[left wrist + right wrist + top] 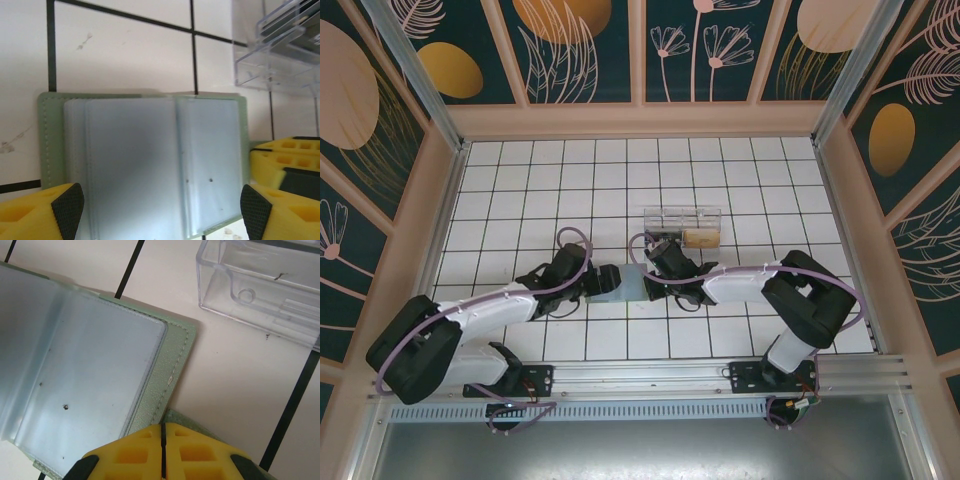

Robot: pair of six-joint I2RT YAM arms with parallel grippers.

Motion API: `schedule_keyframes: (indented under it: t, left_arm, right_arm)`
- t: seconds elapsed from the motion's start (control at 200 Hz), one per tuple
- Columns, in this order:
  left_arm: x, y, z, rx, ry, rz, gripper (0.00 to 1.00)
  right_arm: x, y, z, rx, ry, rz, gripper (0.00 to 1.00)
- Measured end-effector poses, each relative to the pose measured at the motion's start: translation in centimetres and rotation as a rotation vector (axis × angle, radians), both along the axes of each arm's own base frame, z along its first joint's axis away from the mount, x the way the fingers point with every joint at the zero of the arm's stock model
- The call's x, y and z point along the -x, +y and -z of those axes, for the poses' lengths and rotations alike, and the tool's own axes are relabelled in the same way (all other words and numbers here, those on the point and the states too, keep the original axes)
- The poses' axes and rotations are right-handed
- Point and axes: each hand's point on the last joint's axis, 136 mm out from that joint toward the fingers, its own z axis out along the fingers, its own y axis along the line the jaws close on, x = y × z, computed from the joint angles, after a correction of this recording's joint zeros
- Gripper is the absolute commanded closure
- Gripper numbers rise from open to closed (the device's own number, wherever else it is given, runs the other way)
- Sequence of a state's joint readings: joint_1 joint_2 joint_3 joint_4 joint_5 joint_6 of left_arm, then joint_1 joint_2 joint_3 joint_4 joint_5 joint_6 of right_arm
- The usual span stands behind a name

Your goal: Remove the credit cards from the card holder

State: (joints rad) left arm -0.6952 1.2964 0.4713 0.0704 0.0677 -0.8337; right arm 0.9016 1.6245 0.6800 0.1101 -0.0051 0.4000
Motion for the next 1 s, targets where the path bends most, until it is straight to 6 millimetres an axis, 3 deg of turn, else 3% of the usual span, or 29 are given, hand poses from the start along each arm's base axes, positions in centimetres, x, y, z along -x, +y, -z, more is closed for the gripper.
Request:
schedule_keyframes:
  t: [0.205, 0.566, 1.001]
  left_arm:
    - [0.0, -0.1, 0.8, -0.008, 0.018, 0.007, 0.17]
    - [0.5, -2.8, -0.7, 0.137, 0.012, 0.1, 0.07]
    - [0.9, -4.7, -2.0, 0.253, 0.006, 0.166, 0.07]
  right_arm:
    - [0.0, 0.0, 0.0, 0.0, 0.0, 0.0, 0.91]
    - [0.0, 0.0, 0.0, 0.0, -0.001, 0.0, 0.91]
    - [0.0, 0.0, 0.0, 0.002, -0.002, 0.001, 0.91]
